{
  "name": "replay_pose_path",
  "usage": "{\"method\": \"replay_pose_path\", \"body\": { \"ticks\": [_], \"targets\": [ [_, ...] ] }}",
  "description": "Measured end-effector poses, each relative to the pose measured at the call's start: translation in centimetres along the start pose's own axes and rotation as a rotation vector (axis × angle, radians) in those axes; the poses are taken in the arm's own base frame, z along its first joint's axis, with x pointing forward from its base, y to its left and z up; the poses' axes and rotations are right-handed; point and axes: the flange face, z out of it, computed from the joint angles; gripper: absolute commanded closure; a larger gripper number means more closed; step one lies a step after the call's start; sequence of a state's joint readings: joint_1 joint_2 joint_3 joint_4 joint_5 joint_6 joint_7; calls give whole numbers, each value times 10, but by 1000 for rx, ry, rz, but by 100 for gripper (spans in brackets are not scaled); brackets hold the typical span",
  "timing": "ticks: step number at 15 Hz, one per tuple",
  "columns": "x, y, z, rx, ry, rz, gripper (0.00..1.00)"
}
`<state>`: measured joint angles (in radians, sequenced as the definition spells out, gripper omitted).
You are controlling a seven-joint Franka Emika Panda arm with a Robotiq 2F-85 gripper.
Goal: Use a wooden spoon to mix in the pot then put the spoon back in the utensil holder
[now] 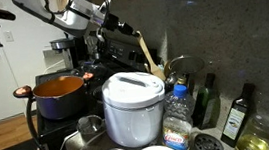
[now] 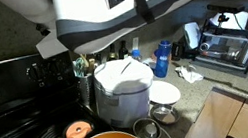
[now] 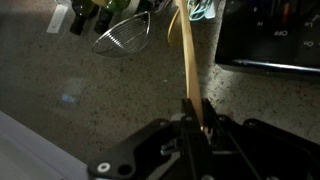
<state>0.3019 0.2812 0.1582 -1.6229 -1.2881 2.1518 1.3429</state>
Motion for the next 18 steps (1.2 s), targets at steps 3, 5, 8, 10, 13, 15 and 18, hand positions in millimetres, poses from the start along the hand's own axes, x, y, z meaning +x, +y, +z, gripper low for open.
{"method": "replay_pose_path", "body": {
  "ticks": [3,5,8,10,13,15,18],
  "targets": [
    [-8,5,13,-5,-36,10,97],
    [-8,8,18,-4,-53,24,97],
    [-8,10,21,4,-73,43,62],
    [-8,12,23,7,-96,60,49],
    [-10,14,26,15,-151,91,25],
    [-12,14,26,29,-203,103,10],
    [-13,14,26,50,-269,119,0]
  ]
}}
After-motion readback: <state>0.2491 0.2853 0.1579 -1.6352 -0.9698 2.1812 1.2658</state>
